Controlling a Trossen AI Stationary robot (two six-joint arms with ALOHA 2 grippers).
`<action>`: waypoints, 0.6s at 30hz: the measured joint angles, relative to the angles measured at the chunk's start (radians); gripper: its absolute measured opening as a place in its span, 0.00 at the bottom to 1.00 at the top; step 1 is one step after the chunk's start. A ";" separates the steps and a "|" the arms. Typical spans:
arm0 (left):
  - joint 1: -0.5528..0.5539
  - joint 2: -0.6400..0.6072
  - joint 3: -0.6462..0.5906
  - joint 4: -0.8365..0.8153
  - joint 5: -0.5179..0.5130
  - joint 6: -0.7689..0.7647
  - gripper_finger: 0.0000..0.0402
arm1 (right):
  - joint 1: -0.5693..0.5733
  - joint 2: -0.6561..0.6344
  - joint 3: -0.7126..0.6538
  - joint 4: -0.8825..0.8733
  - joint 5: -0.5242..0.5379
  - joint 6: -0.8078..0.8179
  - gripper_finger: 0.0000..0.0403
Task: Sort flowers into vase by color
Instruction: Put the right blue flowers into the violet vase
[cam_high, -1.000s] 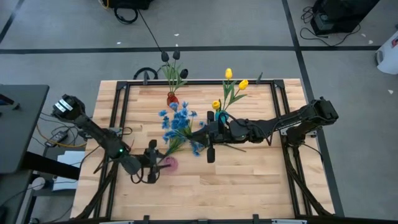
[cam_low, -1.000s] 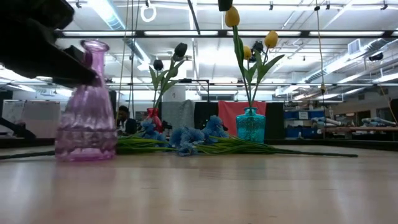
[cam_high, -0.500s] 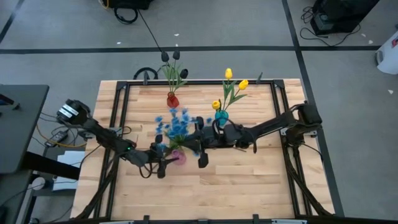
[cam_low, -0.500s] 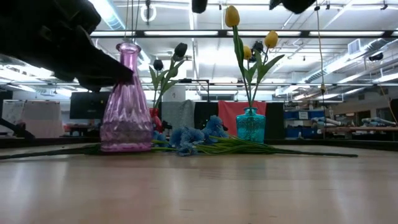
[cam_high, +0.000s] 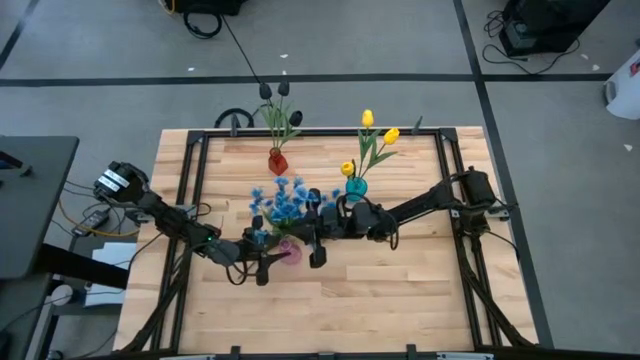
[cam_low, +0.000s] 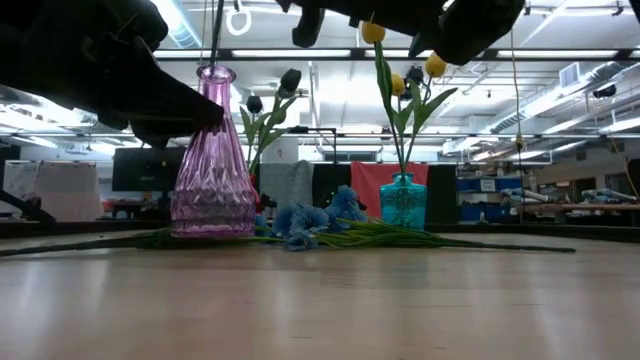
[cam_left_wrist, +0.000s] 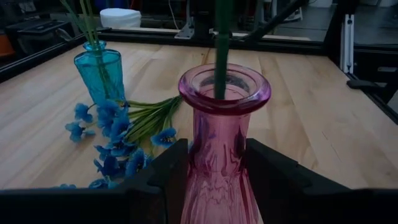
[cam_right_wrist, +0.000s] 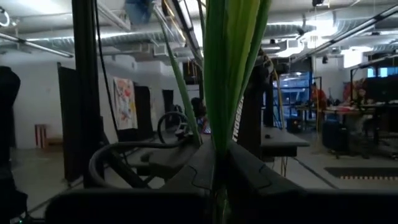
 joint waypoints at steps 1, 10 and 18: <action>0.000 0.000 0.000 0.000 0.000 0.000 0.40 | -0.003 0.000 0.000 -0.006 0.001 -0.003 0.08; 0.000 0.000 0.000 0.012 -0.037 0.021 0.40 | -0.009 -0.001 -0.002 -0.146 0.003 -0.001 0.08; 0.000 0.000 0.000 0.088 -0.078 0.079 0.40 | -0.008 0.000 -0.002 -0.324 0.002 0.032 0.08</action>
